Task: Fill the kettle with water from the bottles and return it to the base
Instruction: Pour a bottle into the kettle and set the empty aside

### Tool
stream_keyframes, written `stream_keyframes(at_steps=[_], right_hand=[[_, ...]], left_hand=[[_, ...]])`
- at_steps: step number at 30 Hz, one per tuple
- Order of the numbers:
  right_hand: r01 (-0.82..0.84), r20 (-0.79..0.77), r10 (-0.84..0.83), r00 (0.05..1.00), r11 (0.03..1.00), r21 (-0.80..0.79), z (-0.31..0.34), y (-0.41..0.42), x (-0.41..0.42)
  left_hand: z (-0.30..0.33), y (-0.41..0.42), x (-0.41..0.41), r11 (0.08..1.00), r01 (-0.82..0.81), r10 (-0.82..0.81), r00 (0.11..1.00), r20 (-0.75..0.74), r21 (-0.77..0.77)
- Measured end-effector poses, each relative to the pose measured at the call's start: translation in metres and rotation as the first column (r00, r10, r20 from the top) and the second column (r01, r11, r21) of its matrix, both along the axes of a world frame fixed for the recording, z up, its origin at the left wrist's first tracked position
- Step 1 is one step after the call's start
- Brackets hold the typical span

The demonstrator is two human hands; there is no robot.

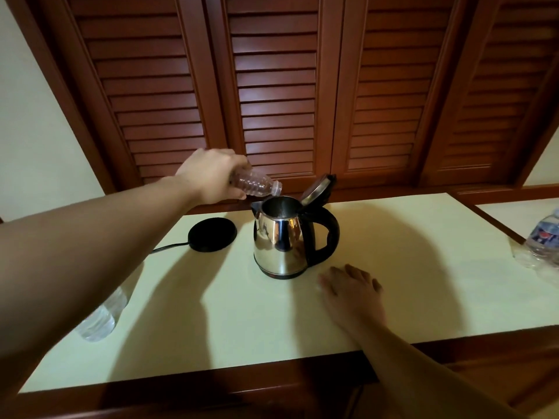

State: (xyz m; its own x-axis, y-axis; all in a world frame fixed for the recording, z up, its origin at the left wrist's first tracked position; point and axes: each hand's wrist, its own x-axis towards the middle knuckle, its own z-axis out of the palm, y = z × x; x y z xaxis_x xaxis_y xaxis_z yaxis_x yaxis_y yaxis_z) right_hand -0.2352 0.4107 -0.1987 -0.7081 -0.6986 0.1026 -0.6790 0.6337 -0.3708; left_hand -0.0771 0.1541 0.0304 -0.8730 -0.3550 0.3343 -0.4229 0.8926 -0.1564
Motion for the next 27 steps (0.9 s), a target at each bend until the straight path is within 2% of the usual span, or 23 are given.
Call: stream_keyframes(at_steps=[4, 10, 12, 15, 17, 22, 27], right_hand=[[-0.040, 0.000, 0.040, 0.999, 0.999, 0.018, -0.005, 0.000, -0.002], [-0.126, -0.157, 0.138, 0.978, 0.988, 0.084, 0.006, 0.000, 0.000], [-0.156, -0.109, 0.155, 0.982, 0.988, 0.006, 0.013, -0.001, 0.001], [-0.125, 0.130, 0.177, 0.976, 0.935, -0.332, 0.038, -0.001, 0.013], [-0.115, 0.209, 0.234, 0.950, 0.880, -0.462, 0.059, 0.000, 0.024], [-0.180, 0.240, 0.343, 0.908, 0.838, -0.516, 0.095, 0.008, 0.044], [-0.207, 0.183, 0.334, 0.925, 0.845, -0.493, 0.104, 0.022, 0.051]], left_hand=[[-0.027, -0.001, 0.016, 0.973, -0.063, 0.090, 0.990, -0.113, 0.220], [-0.081, 0.010, 0.059, 0.926, -0.029, 0.141, 0.951, -0.275, 0.376], [-0.100, 0.020, 0.072, 0.900, 0.026, 0.127, 0.939, -0.318, 0.436], [-0.125, 0.040, 0.082, 0.849, 0.129, 0.085, 0.924, -0.373, 0.513], [-0.138, 0.053, 0.083, 0.815, 0.206, 0.036, 0.915, -0.402, 0.542], [-0.152, 0.072, 0.073, 0.785, 0.297, -0.021, 0.890, -0.455, 0.544], [-0.148, 0.079, 0.064, 0.742, 0.370, -0.100, 0.886, -0.453, 0.559]])
